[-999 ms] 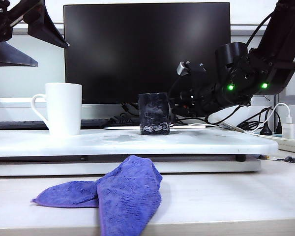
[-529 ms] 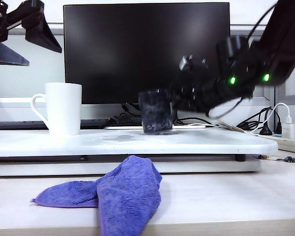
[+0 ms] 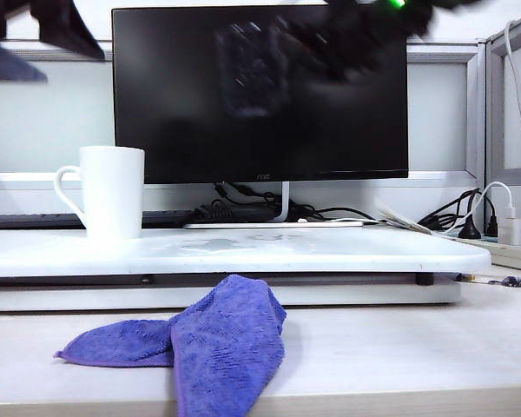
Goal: Carefully pick up the black cup and pour some water from the black cup into the white cup.
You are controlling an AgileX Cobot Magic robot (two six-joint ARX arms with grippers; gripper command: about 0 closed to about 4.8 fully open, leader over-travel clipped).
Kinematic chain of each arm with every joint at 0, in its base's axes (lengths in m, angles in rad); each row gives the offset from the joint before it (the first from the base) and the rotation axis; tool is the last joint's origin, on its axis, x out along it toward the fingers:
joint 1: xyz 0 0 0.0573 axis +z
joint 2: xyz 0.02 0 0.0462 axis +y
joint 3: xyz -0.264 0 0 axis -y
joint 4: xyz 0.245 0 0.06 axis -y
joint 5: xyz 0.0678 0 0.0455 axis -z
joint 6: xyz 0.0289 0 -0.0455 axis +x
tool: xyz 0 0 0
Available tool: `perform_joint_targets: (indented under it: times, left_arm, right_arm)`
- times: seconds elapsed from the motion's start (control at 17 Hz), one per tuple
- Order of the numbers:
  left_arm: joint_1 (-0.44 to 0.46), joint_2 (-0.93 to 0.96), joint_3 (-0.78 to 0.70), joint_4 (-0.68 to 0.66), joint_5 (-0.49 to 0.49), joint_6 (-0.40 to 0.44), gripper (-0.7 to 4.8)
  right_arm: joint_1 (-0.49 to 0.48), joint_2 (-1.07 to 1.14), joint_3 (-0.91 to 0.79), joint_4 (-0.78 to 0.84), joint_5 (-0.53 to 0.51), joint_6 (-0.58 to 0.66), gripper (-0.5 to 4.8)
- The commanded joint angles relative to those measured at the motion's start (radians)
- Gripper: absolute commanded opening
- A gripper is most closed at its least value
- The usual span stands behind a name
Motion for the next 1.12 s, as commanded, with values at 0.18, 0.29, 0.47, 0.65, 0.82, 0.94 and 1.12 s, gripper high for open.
perform_joint_targets:
  times: [0.18, 0.29, 0.47, 0.65, 0.82, 0.94, 1.12]
  left_arm:
    - [0.001, -0.066, 0.010, 0.003, -0.027, 0.087, 4.79]
    - [0.003, -0.099, 0.010, -0.045, -0.027, 0.087, 4.79]
    - [0.032, -0.147, 0.010, -0.116, -0.024, 0.087, 4.79]
    - [0.054, -0.168, 0.010, -0.175, -0.024, 0.087, 4.79]
    - [0.055, -0.172, 0.010, -0.238, -0.027, 0.101, 4.79]
    - [0.056, -0.172, 0.009, -0.262, -0.028, 0.107, 4.79]
    - [0.061, -0.172, 0.009, -0.285, -0.027, 0.123, 4.79]
  right_arm:
    - [0.083, 0.069, 0.210, -0.113, 0.149, 0.007, -0.06]
    - [0.111, 0.159, 0.341, -0.203, 0.180, 0.007, -0.06]
    - [0.128, 0.308, 0.537, -0.313, 0.191, -0.038, -0.05]
    - [0.128, 0.399, 0.646, -0.357, 0.192, -0.079, -0.06]
    - [0.128, 0.415, 0.658, -0.364, 0.194, -0.183, -0.06]
    - [0.128, 0.415, 0.661, -0.362, 0.191, -0.251, -0.06]
    - [0.143, 0.415, 0.662, -0.362, 0.189, -0.342, -0.05]
